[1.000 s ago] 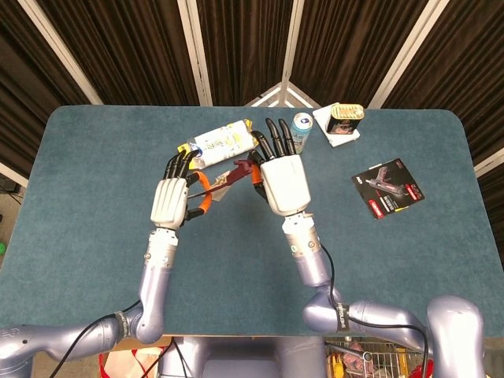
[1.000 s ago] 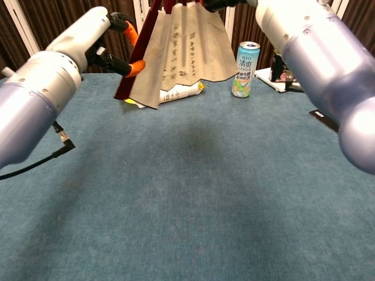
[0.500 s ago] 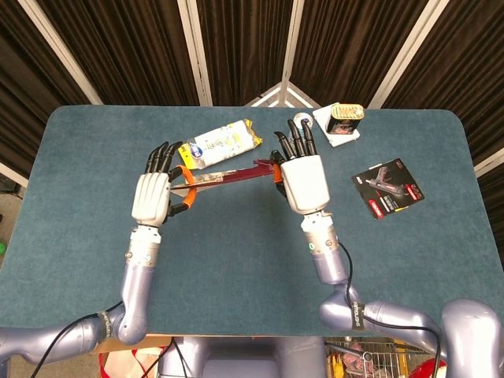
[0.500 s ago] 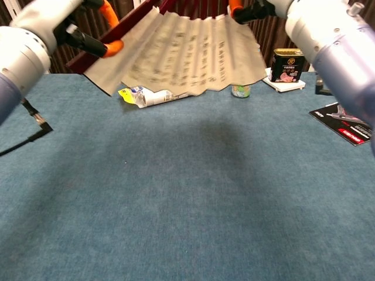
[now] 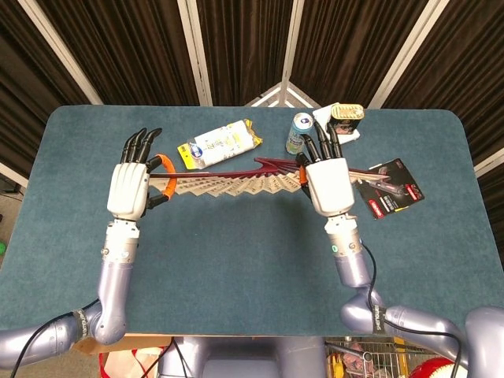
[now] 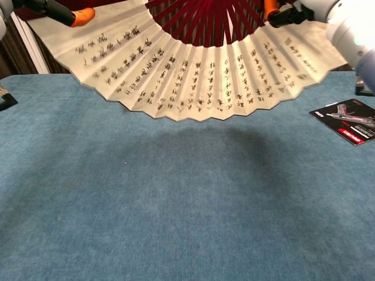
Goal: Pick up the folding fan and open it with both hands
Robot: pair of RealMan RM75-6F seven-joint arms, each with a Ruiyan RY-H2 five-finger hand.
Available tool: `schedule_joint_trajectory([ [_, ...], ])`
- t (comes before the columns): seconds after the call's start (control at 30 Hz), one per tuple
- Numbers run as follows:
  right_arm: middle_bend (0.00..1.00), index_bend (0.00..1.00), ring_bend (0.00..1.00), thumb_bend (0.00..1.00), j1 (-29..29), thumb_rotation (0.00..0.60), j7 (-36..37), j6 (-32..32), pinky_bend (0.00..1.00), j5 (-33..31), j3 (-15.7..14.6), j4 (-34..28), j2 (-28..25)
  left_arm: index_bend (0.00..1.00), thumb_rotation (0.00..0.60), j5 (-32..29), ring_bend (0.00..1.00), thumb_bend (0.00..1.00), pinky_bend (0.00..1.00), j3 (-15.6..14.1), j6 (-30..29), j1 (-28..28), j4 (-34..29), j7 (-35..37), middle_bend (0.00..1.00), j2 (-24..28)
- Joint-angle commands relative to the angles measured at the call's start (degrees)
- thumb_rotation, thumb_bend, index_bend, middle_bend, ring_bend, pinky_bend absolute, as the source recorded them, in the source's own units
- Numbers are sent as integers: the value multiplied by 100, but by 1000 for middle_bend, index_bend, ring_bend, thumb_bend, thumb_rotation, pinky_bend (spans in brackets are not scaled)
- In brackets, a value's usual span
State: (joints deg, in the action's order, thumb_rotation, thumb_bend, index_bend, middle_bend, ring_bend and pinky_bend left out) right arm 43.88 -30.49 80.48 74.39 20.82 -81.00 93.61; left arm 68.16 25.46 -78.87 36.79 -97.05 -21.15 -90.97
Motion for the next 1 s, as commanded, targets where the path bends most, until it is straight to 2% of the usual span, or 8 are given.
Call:
schedule_joint_trajectory([
  [0.03, 258, 752, 28, 722, -51, 600, 33, 20, 0, 1, -11, -54, -66, 635, 600, -24, 0, 689, 0, -13, -3, -7, -24, -22, 89, 37],
  [0.23, 258, 752, 28, 721, -72, 600, -5, -9, 0, 100, -48, -47, -224, 635, 600, -53, 0, 689, 0, -43, -36, -8, -26, -58, 88, 79],
  [0.57, 258, 752, 28, 721, -231, 600, 44, -35, 0, 141, -197, 180, -397, 635, 600, -85, 0, 690, 0, 96, 47, 146, 26, -148, 89, 243],
  [1.0, 258, 752, 28, 721, -113, 600, 194, -151, 0, 189, -122, 720, -356, 635, 600, -338, 0, 688, 0, 236, 245, 575, 399, -394, 89, -16],
])
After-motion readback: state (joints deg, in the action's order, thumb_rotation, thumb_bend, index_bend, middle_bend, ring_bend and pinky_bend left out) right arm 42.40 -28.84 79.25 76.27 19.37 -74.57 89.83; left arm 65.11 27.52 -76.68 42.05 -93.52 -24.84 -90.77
